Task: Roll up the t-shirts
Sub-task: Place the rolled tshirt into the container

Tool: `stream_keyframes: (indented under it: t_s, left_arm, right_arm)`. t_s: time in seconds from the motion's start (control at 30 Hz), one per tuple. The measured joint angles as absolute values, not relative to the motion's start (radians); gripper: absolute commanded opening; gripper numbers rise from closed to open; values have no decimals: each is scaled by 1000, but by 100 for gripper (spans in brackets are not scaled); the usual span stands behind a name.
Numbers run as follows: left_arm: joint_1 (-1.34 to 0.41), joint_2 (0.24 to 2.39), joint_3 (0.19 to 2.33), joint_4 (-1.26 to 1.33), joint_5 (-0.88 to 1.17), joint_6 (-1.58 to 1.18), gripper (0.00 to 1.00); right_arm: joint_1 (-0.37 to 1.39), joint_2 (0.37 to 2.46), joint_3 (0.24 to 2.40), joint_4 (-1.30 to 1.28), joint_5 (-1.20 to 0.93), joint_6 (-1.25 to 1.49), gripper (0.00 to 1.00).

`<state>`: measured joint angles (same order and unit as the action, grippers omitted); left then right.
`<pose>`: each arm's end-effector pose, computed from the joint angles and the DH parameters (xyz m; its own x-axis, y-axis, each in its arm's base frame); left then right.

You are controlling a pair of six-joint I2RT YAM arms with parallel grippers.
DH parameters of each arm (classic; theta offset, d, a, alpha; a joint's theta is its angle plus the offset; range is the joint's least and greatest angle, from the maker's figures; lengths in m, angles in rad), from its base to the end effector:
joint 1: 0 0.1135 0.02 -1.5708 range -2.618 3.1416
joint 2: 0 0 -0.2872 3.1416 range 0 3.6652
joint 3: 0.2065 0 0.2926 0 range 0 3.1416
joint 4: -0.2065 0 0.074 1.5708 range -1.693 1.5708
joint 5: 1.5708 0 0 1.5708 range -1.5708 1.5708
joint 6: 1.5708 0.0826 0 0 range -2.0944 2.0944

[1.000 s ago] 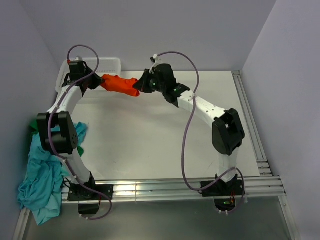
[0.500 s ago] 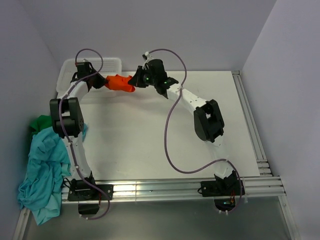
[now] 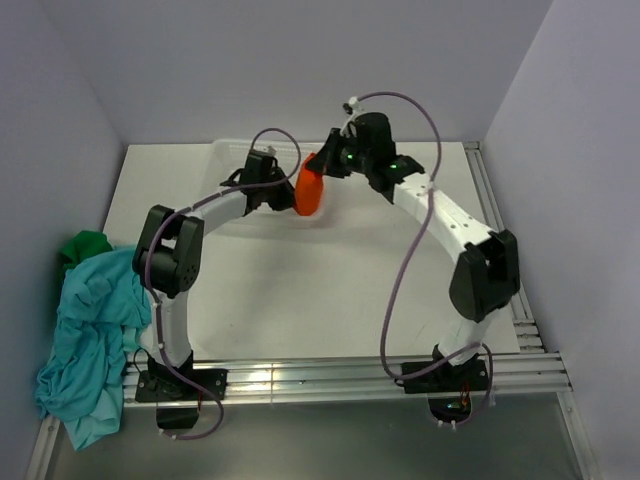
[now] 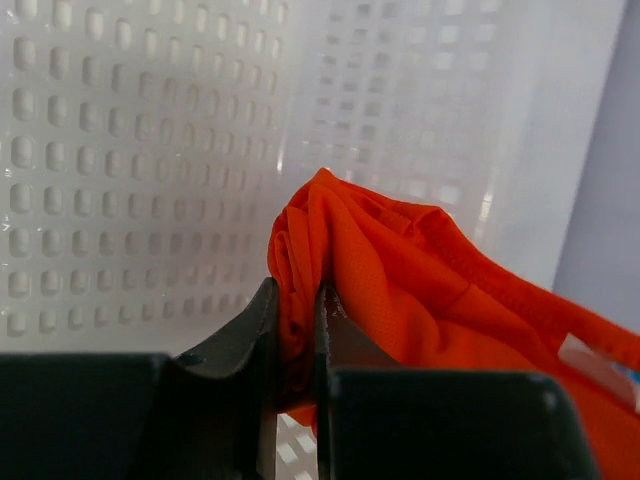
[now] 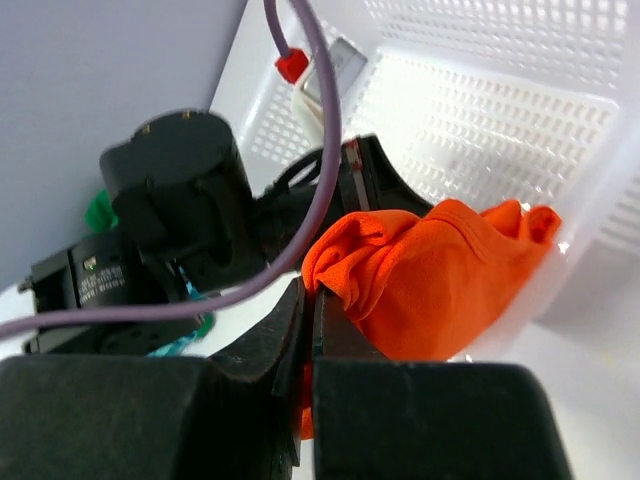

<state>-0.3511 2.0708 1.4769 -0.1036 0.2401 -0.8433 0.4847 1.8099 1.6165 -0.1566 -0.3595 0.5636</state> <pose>0.5067 -0.2065 0.1559 -0.7784 -0.4874 -0.3956 -0.1145 0.7298 -0.6740 0.4490 0.2693 0.3445 -0.6457 0.2252 -0.7296 -0.4538 0.6553 0.6038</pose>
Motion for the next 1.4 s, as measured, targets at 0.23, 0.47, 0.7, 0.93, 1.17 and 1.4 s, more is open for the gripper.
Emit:
stream_keyframes:
  t_s: [0.23, 0.47, 0.7, 0.93, 1.17, 1.4]
  left_arm:
    - [-449, 1909, 1427, -159, 204, -857, 0]
    - [-346, 1780, 1427, -278, 103, -784, 0]
    - [-310, 1742, 1423, -346, 87, -688, 0]
    - [-280, 1744, 1413, -381, 35, -631, 0]
    - [-261, 1766, 1413, -381, -15, -608, 0]
    - [-260, 1846, 1414, -388, -30, -590, 0]
  right_arm:
    - [377, 1542, 1459, -306, -368, 582, 0]
    - [389, 1506, 1246, -327, -393, 582, 0]
    - [446, 1562, 1209, -349, -366, 578, 0]
    - [476, 1690, 1271, -330, -326, 546, 0]
    - [484, 1843, 1389, -331, -291, 495, 0]
    - [519, 1882, 1416, -361, -199, 452, 0]
